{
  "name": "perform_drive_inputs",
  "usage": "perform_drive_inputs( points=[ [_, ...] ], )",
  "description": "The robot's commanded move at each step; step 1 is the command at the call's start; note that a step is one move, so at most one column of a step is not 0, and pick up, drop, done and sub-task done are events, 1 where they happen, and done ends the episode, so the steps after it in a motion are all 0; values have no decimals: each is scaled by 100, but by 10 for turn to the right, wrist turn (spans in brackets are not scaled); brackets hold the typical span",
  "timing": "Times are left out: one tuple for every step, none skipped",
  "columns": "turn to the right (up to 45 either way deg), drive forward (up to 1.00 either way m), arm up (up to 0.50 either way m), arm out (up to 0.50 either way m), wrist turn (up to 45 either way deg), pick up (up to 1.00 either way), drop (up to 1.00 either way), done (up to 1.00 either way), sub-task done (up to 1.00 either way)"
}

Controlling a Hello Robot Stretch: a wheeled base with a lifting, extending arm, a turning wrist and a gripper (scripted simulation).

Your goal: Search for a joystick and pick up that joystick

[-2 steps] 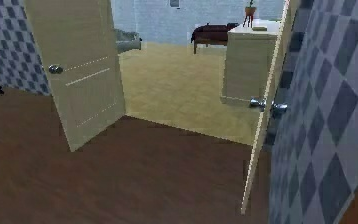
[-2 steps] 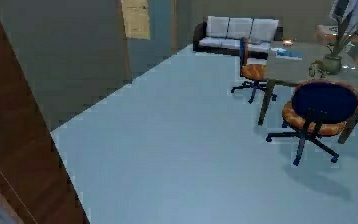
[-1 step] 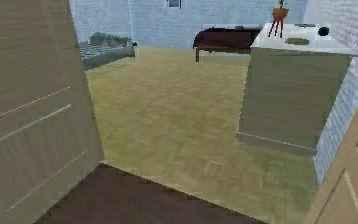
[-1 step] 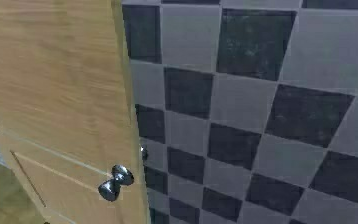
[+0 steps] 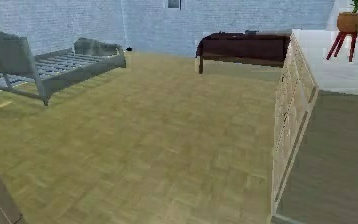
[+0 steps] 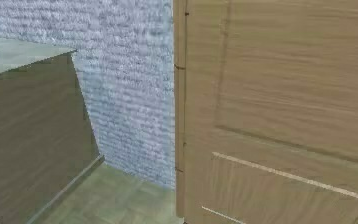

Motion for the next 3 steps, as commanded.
perform_drive_inputs(
  points=[
    [0, 95, 0, 0, 0, 0, 0, 0, 0],
    [210, 0, 0, 0, 0, 0, 0, 0, 0],
    [0, 100, 0, 0, 0, 0, 0, 0, 0]
  ],
)
